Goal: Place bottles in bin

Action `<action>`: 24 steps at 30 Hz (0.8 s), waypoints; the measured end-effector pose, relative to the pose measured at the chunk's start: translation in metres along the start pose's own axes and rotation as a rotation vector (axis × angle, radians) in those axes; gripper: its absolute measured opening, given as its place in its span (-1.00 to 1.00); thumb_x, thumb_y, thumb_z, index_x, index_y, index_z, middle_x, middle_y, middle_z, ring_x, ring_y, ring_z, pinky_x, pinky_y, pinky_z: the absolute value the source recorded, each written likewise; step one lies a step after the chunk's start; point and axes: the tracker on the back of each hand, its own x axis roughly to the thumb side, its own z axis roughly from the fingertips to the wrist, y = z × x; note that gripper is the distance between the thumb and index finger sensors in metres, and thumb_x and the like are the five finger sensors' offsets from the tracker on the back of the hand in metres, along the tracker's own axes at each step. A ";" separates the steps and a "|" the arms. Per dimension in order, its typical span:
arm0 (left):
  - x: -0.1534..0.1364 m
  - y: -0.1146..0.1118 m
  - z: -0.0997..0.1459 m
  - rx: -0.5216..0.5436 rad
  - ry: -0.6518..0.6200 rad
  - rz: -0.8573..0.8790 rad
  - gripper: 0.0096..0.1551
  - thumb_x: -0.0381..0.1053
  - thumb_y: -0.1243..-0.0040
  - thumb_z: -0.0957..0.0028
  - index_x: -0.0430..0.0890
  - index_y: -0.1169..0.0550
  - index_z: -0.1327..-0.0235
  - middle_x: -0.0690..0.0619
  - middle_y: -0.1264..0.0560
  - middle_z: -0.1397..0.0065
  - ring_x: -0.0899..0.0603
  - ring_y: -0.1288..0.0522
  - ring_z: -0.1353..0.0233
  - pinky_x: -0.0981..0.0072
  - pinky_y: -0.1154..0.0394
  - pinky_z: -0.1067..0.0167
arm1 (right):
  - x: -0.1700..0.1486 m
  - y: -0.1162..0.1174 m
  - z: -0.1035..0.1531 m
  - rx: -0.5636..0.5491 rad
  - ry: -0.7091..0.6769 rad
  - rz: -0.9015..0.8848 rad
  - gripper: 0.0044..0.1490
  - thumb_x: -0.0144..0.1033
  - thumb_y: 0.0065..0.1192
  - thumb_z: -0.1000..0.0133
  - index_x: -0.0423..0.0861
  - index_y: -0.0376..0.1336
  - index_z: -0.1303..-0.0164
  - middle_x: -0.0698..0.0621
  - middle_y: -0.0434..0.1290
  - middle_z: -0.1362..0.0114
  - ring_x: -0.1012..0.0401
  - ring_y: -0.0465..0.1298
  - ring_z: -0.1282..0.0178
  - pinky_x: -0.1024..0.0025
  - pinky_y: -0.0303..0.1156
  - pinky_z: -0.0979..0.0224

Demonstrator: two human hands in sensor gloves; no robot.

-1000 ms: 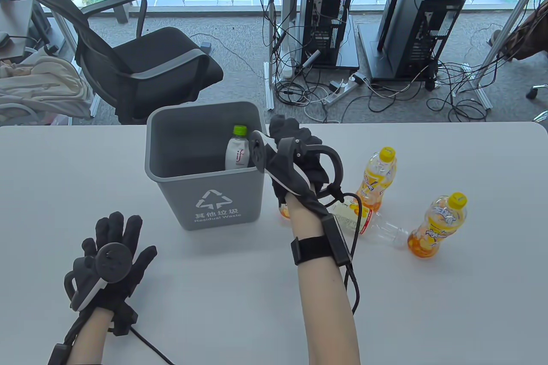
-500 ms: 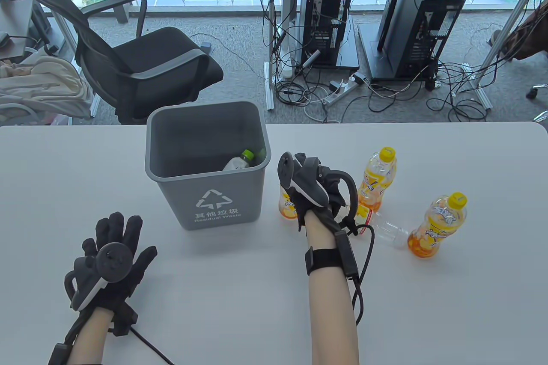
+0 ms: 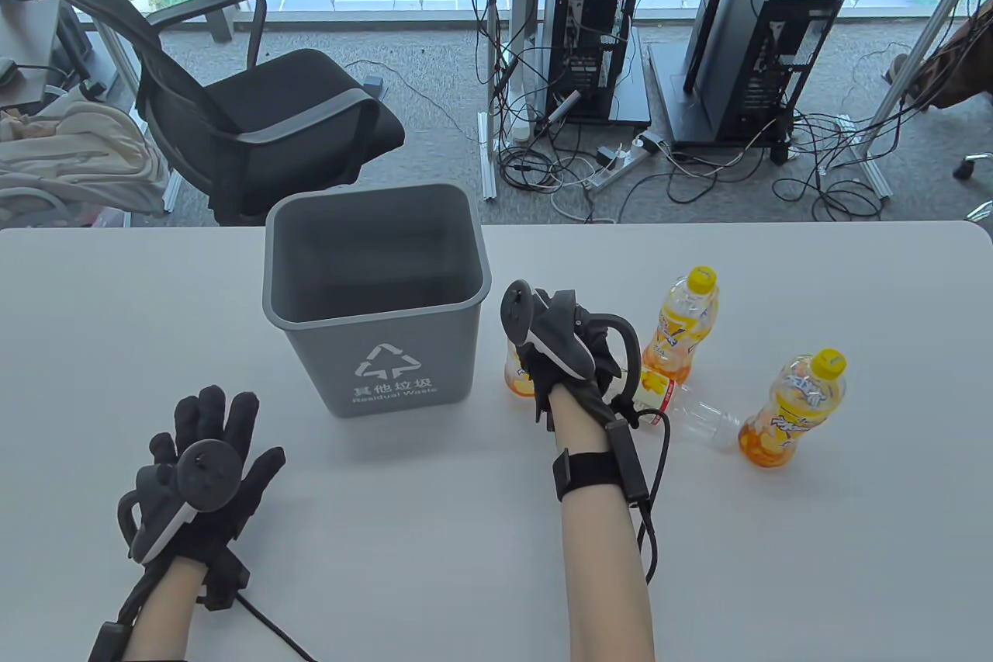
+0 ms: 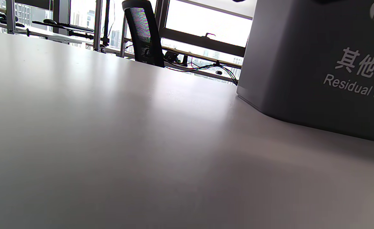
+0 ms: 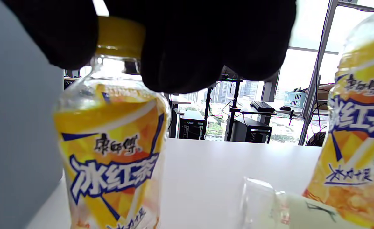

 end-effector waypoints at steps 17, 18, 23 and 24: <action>0.001 -0.002 -0.001 -0.010 -0.005 -0.021 -0.01 0.54 0.21 -0.04 0.23 0.08 -0.73 0.03 0.25 -0.87 -0.26 0.28 -0.84 -0.38 0.23 -0.64 | -0.033 -0.166 0.022 -0.545 0.126 -0.503 -0.23 0.12 0.28 -0.05 0.14 0.11 -0.45 0.04 0.49 -0.34 0.19 0.60 0.04 0.32 0.59 -0.12; 0.002 -0.003 -0.001 -0.013 -0.005 -0.025 -0.01 0.54 0.21 -0.04 0.23 0.08 -0.73 0.03 0.25 -0.87 -0.26 0.28 -0.84 -0.38 0.23 -0.64 | -0.027 -0.172 0.024 -0.544 0.097 -0.522 -0.23 0.12 0.28 -0.05 0.14 0.11 -0.45 0.04 0.49 -0.34 0.20 0.60 0.04 0.32 0.59 -0.11; 0.002 -0.003 -0.001 -0.011 -0.005 -0.031 -0.01 0.54 0.21 -0.04 0.23 0.08 -0.72 0.03 0.25 -0.87 -0.26 0.28 -0.84 -0.38 0.23 -0.64 | 0.008 -0.172 0.029 -0.458 -0.045 -0.589 -0.23 0.11 0.30 -0.04 0.14 0.14 -0.44 0.03 0.51 -0.33 0.19 0.60 0.06 0.31 0.59 -0.10; 0.002 -0.003 -0.001 -0.010 -0.005 -0.031 0.00 0.54 0.21 -0.04 0.23 0.08 -0.73 0.03 0.25 -0.87 -0.26 0.28 -0.84 -0.39 0.22 -0.64 | 0.014 -0.170 0.030 -0.444 -0.065 -0.580 -0.24 0.11 0.31 -0.04 0.14 0.15 -0.44 0.03 0.52 -0.33 0.19 0.60 0.06 0.31 0.59 -0.09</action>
